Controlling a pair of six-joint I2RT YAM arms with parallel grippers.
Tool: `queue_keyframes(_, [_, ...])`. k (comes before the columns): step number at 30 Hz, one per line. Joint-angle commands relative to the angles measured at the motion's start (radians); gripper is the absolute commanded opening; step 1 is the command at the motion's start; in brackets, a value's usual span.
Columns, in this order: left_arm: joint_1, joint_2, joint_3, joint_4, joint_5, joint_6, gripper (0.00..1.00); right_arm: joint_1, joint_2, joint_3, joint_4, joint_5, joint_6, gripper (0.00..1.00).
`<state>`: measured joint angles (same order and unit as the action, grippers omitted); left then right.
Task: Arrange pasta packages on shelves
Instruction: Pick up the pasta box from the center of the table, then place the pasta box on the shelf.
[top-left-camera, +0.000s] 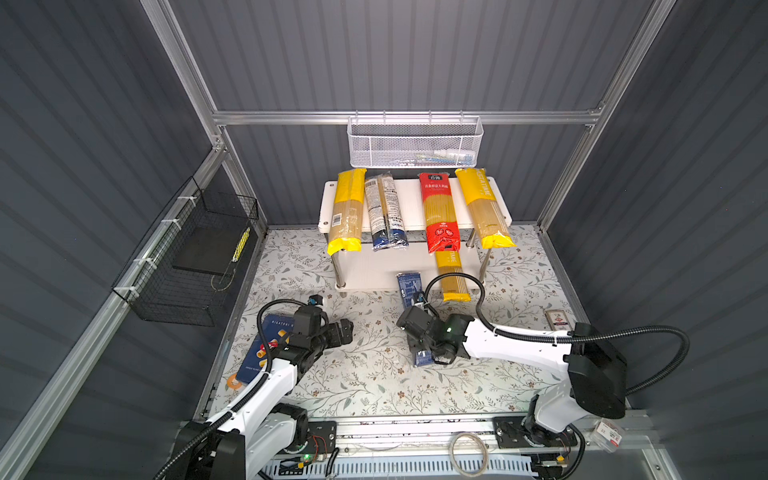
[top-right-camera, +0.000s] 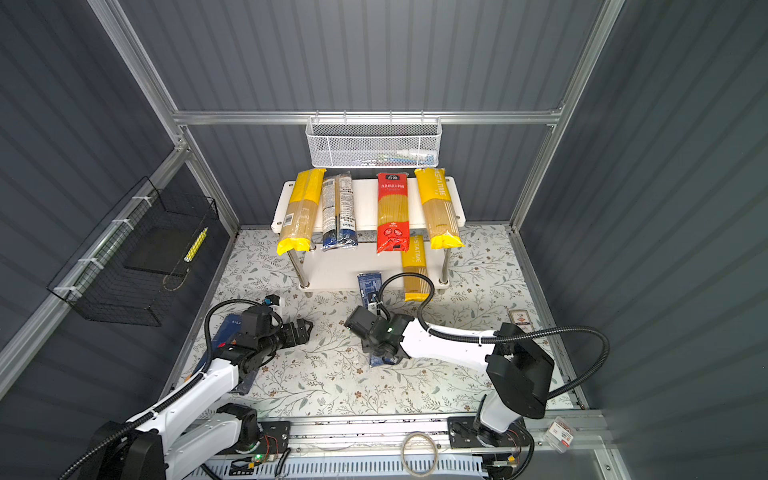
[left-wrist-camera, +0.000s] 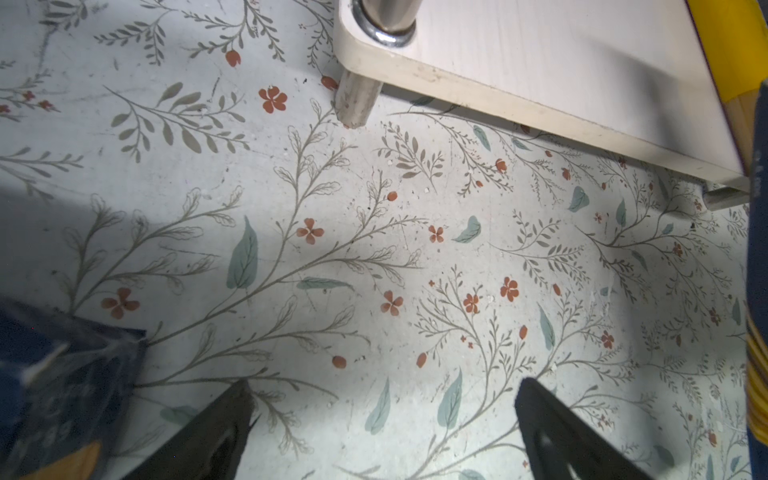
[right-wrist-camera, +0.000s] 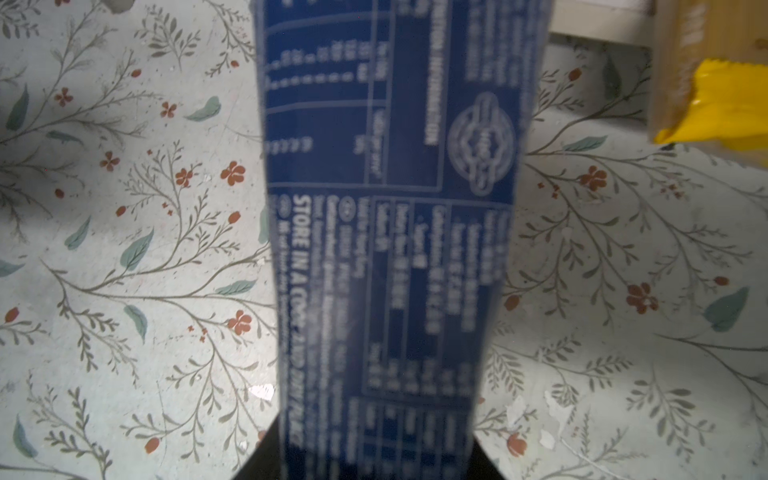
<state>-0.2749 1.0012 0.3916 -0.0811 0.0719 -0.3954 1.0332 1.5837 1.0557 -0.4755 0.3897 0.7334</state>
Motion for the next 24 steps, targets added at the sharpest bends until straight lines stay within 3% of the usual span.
queue_keyframes(1, [0.003,-0.009,0.007,-0.005,0.003,0.014,1.0,-0.044,-0.034,0.024,0.081,0.073,-0.047,0.28])
queue_keyframes(10, [0.003,-0.018,0.002,-0.005,0.003,0.014,1.0,-0.166,-0.012,0.06,0.19,0.071,-0.178,0.28])
queue_keyframes(24, [0.003,-0.016,0.004,-0.005,0.002,0.013,1.0,-0.264,0.097,0.164,0.28,0.007,-0.228,0.31])
